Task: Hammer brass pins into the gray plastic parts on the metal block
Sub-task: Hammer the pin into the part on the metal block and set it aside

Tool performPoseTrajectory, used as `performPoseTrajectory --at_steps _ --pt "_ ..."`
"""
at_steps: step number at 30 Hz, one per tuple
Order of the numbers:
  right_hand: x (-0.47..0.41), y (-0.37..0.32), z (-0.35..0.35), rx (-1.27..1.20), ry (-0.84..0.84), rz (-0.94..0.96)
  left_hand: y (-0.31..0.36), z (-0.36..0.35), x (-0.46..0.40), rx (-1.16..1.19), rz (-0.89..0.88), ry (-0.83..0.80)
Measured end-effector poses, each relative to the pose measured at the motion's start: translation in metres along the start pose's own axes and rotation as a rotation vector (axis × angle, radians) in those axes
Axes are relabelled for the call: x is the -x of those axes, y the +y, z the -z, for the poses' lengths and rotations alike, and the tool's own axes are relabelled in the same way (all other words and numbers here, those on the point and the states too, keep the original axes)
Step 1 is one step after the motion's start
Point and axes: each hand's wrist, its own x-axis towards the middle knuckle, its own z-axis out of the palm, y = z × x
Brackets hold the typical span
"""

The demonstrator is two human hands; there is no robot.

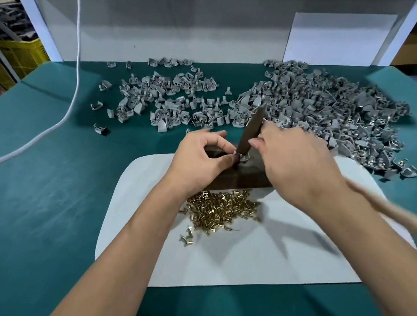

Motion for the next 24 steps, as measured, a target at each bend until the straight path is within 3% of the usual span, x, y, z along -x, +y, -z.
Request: performPoseTrajectory --at_steps 3,6,7,11,14,16,20,24 --pt "-0.004 0.006 0.007 0.098 -0.055 0.014 0.001 -0.001 0.001 -0.009 0.004 0.004" --pt "-0.005 0.008 0.011 0.019 0.176 0.031 0.000 0.001 0.000 -0.018 0.002 0.000" --pt "-0.003 0.005 0.007 -0.024 0.182 0.022 0.000 0.001 0.000 -0.019 -0.002 -0.001" --pt "-0.003 0.003 0.006 0.067 -0.089 -0.004 0.001 0.000 0.001 -0.013 -0.006 0.002" --pt "-0.009 0.012 0.018 0.116 0.059 0.034 -0.001 0.000 0.000 -0.017 -0.004 -0.004" --pt "-0.006 0.006 0.011 0.018 0.141 -0.002 -0.003 0.000 -0.001 -0.016 -0.007 -0.003" --pt "-0.002 0.003 0.005 0.079 -0.099 -0.024 -0.001 -0.001 0.001 -0.026 0.003 0.008" --pt "-0.008 0.008 0.018 0.065 0.110 0.021 -0.002 0.001 0.000 -0.039 -0.006 -0.003"
